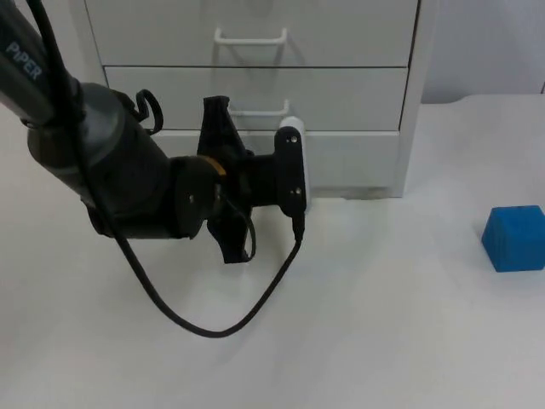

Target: Open the drawer with the left hand, place the block into the drawer with the right hand, then close the drawer with the left hand.

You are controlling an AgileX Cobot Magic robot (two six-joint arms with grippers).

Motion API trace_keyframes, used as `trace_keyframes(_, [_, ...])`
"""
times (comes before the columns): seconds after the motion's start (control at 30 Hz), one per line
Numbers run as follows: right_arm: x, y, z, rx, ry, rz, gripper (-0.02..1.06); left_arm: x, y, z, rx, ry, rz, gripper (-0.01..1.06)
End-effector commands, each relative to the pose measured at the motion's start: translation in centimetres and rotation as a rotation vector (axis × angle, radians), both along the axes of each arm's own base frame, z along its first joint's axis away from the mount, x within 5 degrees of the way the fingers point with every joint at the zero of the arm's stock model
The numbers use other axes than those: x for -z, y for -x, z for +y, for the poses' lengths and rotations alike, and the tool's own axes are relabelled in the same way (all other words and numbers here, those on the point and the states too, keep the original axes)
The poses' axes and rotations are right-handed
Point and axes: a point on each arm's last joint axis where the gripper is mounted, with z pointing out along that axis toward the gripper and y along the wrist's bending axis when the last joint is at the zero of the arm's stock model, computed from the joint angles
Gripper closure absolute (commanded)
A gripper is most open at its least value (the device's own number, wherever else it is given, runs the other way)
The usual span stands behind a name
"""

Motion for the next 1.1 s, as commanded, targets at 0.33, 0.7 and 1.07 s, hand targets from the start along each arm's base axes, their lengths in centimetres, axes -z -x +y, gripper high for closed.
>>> trace_keyframes(0.33, [-0.3, 0.1, 0.1, -0.003, -0.01, -0.015, -0.01, -1.3, 2.4, 0.6, -0.022, 0.025, 0.016, 1.05])
trace_keyframes(0.7, [-0.2, 0.1, 0.1, 0.007, -0.029, -0.009, -0.01, -1.5, 5.2, -0.1, -0.016, 0.006, 0.03, 1.05])
trace_keyframes(1.07, [-0.6, 0.8, 0.1, 0.005, -0.033, -0.025, -0.01, -2.6, 8.0, 0.1, -0.026, 0.015, 0.032, 1.05])
